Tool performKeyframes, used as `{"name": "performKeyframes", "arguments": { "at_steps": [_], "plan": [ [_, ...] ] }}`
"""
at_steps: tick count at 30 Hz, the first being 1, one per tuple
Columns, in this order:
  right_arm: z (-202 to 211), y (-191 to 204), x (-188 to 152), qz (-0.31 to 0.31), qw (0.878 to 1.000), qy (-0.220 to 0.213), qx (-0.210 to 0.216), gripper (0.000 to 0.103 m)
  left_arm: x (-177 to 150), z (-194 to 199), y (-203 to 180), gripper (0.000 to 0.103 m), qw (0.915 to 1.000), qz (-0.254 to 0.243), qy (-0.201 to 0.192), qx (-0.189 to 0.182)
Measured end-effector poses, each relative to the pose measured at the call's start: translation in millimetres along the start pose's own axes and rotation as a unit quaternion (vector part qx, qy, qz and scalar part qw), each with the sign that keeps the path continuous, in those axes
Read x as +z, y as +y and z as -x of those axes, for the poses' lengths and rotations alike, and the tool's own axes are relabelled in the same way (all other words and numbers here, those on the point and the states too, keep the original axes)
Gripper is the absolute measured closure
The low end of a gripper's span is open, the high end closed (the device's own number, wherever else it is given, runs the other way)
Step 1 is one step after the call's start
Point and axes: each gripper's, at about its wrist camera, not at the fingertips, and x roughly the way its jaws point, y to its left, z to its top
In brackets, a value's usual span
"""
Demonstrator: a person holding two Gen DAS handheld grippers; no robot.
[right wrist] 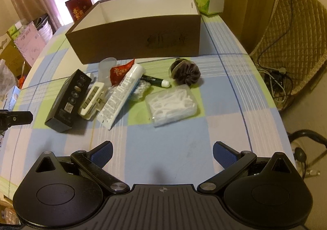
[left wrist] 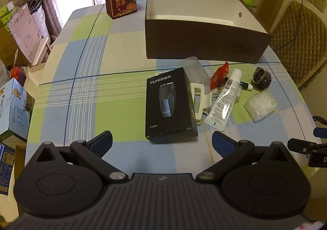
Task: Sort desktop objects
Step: 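Move both tools toward the cluster of items beside the cardboard box, then grasp the brown scrunchie with the right tool while the left tool grasps the black FLYCO box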
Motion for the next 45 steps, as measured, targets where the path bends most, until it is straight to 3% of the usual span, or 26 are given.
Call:
{"name": "performKeyframes", "arguments": {
  "at_steps": [21,30,40,45],
  "plan": [
    [-46,-47,56,0.000,0.998,-0.057,0.013,0.004,34,-53,-9,0.001,0.9994,0.022,0.013,0.021],
    [-85,-58,88,-0.009,0.998,-0.056,0.022,0.030,47,-71,-6,0.001,0.9992,0.025,0.008,0.028],
    [-128,-62,104,-0.026,0.999,-0.031,0.035,0.042,59,-87,-2,0.001,0.9987,0.036,0.013,0.033],
    [-141,-67,104,-0.024,0.999,-0.017,0.039,0.062,61,-95,1,0.001,0.9983,0.042,0.021,0.036]
  ]
}}
